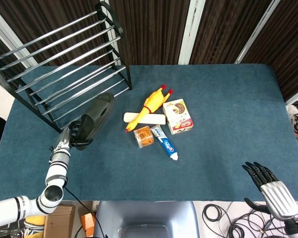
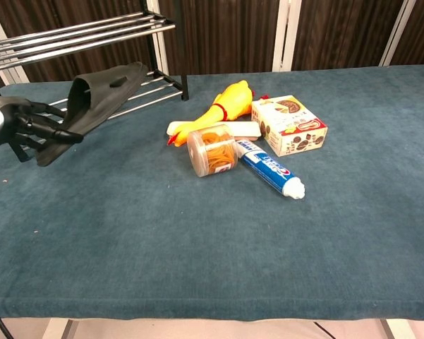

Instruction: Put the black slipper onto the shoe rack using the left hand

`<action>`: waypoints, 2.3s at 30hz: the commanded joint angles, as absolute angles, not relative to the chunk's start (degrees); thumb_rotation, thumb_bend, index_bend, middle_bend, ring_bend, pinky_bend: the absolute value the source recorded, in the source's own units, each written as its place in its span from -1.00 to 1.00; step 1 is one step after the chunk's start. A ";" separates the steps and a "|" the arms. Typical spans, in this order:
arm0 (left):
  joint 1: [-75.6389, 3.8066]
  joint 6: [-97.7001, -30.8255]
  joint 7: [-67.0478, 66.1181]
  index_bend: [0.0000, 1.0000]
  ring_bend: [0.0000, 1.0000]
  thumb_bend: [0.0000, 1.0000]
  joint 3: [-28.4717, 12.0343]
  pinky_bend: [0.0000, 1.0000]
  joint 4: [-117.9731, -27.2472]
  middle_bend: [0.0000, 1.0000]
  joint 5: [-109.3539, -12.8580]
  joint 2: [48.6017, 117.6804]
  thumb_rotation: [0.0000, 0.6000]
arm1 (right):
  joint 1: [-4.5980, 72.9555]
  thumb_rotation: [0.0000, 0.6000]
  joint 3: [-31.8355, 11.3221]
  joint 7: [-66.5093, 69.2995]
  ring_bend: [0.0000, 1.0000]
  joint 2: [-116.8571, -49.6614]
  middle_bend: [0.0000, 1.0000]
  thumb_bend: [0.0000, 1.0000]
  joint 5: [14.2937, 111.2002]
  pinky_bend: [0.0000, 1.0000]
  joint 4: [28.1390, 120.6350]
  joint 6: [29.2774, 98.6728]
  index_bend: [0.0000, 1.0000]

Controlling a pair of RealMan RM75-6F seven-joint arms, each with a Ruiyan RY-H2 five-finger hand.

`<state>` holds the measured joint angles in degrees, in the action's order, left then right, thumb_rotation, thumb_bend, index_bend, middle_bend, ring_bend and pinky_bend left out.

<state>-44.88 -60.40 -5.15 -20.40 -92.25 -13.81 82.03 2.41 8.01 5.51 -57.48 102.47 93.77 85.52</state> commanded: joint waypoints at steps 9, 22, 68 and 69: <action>-49.72 -57.93 -11.06 0.01 0.45 -0.42 -28.98 0.77 -83.76 0.36 0.61 85.70 1.00 | 2.25 1.00 8.37 6.77 -0.98 -56.86 -0.91 -0.69 103.14 -0.71 93.55 86.20 -1.00; -52.70 -57.43 -12.05 0.01 0.45 -0.42 -33.29 0.76 -71.26 0.36 1.97 91.11 1.00 | 1.43 1.00 8.22 12.05 -0.98 -55.46 -0.91 -0.68 103.74 -0.71 91.96 89.75 -1.00; -58.69 -47.06 -15.74 -0.61 -0.15 -0.44 -39.11 0.09 -36.07 -0.10 -11.26 105.40 -0.36 | 1.31 1.00 8.64 15.26 -0.98 -54.21 -0.90 -0.68 104.27 -0.71 90.86 90.08 -1.00; -58.35 -46.15 -16.43 -0.62 -0.16 -0.44 -38.94 0.07 -35.98 -0.11 -11.25 105.45 -0.36 | 1.23 1.00 8.54 15.42 -0.98 -54.16 -0.90 -0.69 104.11 -0.71 90.86 90.29 -1.00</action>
